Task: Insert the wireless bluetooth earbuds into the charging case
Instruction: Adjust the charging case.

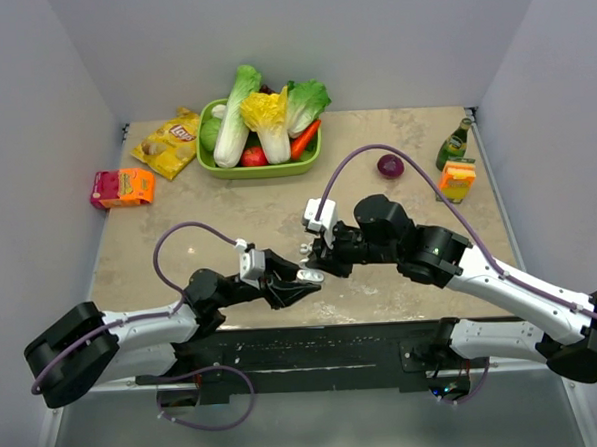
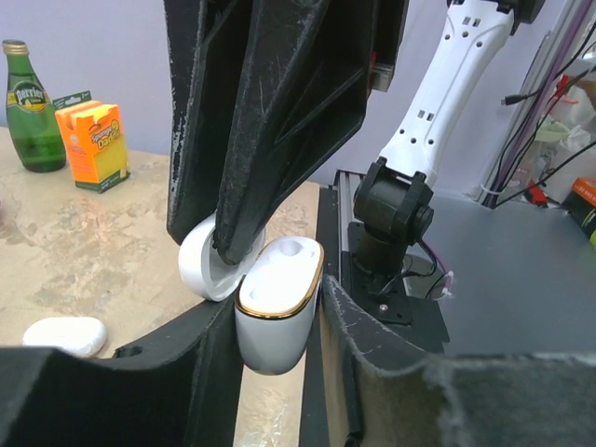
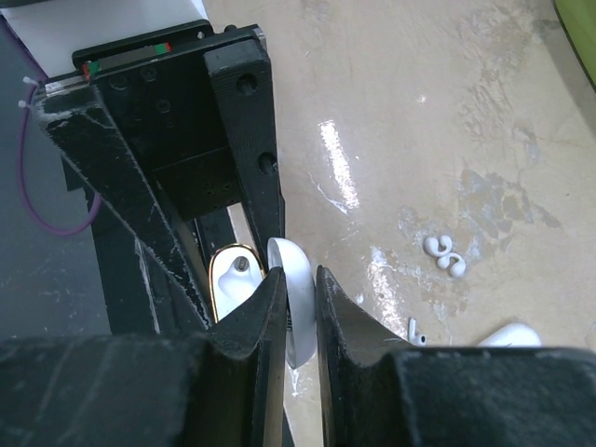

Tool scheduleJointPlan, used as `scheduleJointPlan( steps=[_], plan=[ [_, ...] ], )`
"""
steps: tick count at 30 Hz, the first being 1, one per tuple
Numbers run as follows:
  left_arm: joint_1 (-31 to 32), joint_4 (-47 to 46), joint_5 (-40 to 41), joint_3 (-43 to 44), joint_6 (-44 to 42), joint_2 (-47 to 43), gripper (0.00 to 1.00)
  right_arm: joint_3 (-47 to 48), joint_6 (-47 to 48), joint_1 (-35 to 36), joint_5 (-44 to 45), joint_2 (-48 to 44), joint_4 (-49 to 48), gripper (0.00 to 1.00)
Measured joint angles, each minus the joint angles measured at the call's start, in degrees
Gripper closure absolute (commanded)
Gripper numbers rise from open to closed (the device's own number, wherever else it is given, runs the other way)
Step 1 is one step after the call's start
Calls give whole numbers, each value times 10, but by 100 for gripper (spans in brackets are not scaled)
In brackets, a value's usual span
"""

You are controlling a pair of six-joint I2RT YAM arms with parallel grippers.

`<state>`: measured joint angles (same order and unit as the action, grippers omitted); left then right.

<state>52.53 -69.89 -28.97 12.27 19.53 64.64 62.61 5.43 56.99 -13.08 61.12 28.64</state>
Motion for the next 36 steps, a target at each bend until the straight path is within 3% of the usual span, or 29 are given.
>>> scheduleJointPlan(
  steps=[9, 20, 22, 24, 27, 36],
  plan=[
    [-4, -23, 16, -9, 14, 5, 48, 0, -1, 0, -1, 0, -4, 100],
    [-4, -37, 8, -9, 37, 19, 89, 0, 2, 1, -1, 0, -11, 100],
    [-5, -41, 7, -9, 39, 23, 84, -1, 2, 1, -1, -1, -11, 100],
    [-6, -43, 6, -9, 39, 24, 65, -1, 2, 1, 0, -1, -12, 100],
    [-7, -44, 6, -10, 40, 26, 55, -2, 2, 1, 0, -1, -12, 100],
    [-8, -44, 11, -18, 40, 30, 54, -2, 0, 3, 0, -1, -13, 100]
  ],
)
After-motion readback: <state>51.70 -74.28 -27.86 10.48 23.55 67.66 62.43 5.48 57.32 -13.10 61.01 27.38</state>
